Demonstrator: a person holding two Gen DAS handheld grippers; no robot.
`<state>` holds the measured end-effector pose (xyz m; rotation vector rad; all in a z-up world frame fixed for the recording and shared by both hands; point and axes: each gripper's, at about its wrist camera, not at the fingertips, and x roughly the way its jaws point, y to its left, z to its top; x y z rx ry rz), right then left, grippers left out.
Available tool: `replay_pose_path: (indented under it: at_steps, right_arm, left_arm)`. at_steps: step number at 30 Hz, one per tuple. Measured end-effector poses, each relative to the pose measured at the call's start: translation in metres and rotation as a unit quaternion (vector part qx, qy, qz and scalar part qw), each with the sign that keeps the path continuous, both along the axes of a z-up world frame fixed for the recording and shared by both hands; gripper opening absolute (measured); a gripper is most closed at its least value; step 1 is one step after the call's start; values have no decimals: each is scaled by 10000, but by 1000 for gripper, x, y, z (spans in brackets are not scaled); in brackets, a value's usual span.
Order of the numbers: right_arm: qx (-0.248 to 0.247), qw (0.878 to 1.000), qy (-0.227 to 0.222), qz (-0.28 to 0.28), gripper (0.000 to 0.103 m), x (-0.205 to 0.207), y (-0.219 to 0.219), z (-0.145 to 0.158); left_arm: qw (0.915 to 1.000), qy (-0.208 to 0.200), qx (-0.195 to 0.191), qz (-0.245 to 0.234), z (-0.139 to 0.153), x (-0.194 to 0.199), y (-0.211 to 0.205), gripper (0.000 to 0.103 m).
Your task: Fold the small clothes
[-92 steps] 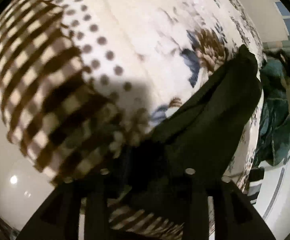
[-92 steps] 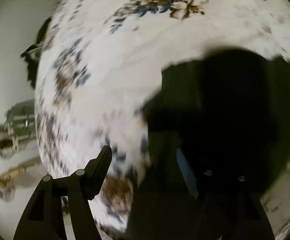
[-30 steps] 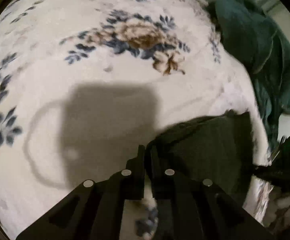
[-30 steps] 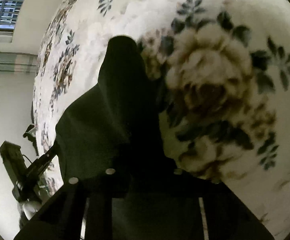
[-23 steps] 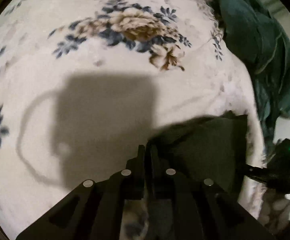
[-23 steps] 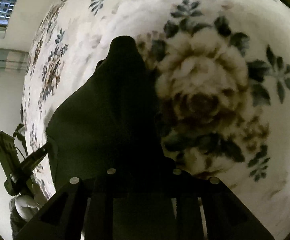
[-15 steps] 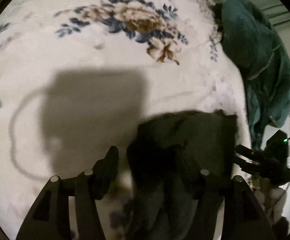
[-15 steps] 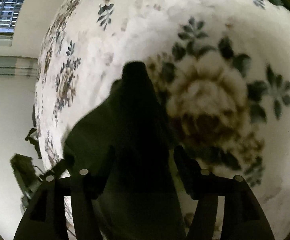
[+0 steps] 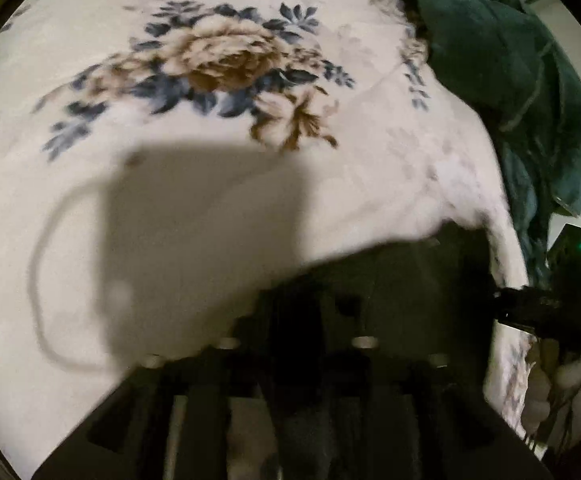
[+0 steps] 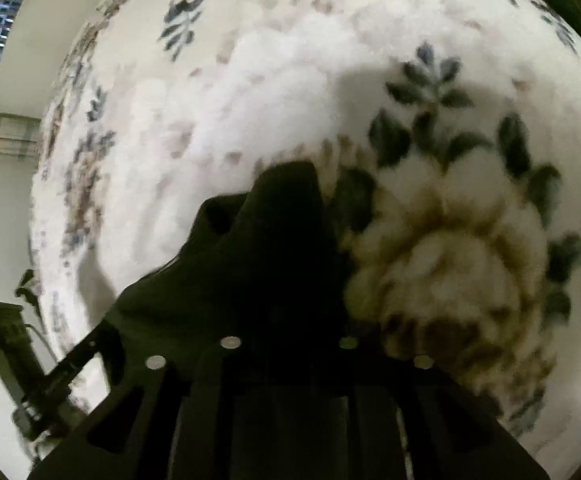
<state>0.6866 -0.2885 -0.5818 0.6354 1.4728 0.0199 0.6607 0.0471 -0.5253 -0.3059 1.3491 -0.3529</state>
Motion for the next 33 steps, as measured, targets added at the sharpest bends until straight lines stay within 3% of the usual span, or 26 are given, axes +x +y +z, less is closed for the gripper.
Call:
replay_pose_path:
  at_steps: [1,2,3,4,7,11,16,20,22,23,24,25,26,27,28,31,33]
  right_arm:
    - [180,9998,20,38,47,-9,-2,7]
    - [336,9994,-29,78,67,-18,-3,14]
    - [465,9987,-105,155,72,-35,-4,26]
    - [520,9982,-148,274,72,-56,-4,38]
    - [598,9971,-108,456,72,-129,-6,67]
    - [821,9949,193,560,72,-231,-4,82]
    - [868,9921,779,468,72,-370,5,67]
    - [1038,9853,1341,223,72,-456,19,29]
    - [1101,9817,1549,97,72,-491,28,7]
    - [1156,9804,1592,38,72,-500,31,1]
    - [1224,9792,1620,-44,72,-512,36,-8]
    - [1317,9783,1592,-136,71,-521,41,-16]
    - [1400,9778,1548,-184,56,-526,44,-20]
    - [1423,9780,1505,-257,17,-532,50,-24]
    - [1389,9790,1469,-273,6,-533,51,-23]
    - [1293,9847,1117,-351,7,-544,60,-9]
    - [1205,9871,1021,-274,6,-552,63,-4]
  left_arm:
    - [9999,-60,-116,12,11,-16,7,43]
    - [9996,-142,-224,27,24,-35,15,55]
    - [9995,-184,-255,41,33,-51,20,62]
    - [9993,-217,-294,52,43,-71,26,70]
    - [9986,-202,-463,171,69,-146,48,70]
    - [9961,289,-488,678,79,-265,74,70]
    - [9862,1182,-360,1104,42,-385,61,70]
    - [9806,1619,-187,1093,7,-442,36,70]
    - [9842,1476,54,972,4,-455,25,62]
    - [9871,1283,105,954,6,-460,20,20]
    - [9885,1167,122,956,7,-464,16,7]
    - [9896,1053,193,956,10,-467,15,7]
    - [9905,948,235,972,14,-467,15,6]
    - [9907,862,237,1022,20,-468,16,6]
    - [9908,821,189,1063,22,-468,20,6]
    - [9907,729,137,1138,28,-465,32,6]
    - [9900,841,164,1124,17,-466,40,7]
